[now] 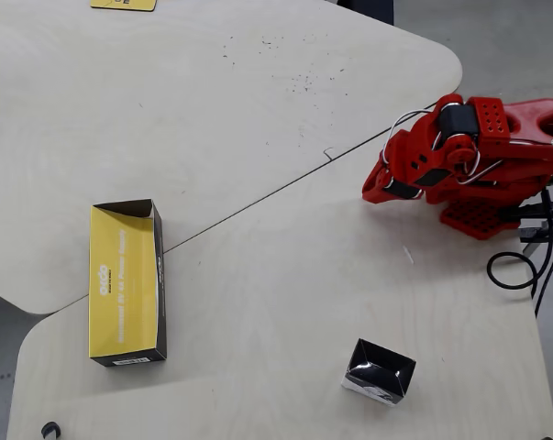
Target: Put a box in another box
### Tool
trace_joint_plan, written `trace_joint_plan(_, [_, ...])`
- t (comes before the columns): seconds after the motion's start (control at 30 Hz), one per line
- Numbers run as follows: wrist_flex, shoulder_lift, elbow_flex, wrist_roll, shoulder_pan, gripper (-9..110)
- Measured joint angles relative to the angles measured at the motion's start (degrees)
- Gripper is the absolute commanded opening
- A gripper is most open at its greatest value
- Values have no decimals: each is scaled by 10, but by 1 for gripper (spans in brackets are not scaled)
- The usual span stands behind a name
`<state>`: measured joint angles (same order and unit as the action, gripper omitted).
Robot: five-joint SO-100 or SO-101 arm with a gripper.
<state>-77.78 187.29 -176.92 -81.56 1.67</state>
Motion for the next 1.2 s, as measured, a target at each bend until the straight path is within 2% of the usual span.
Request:
trace_joint_plan(0.37, [0, 0, 0, 0, 0, 0])
trace_joint_plan(0.57, [-4, 0, 0, -40, 4, 3])
trace_joint_plan(0.67, [31, -1, -1, 13, -7, 13])
trace_joint_plan(0.8, [134, -1, -1, 105, -62, 18])
trace_joint_plan(0.97, [220, -12, 44, 179, -79, 24])
trace_joint_plan(1.1, [282, -134, 155, 242, -79, 26])
trace_joint_plan(1.2, [257, -296, 299, 306, -72, 28])
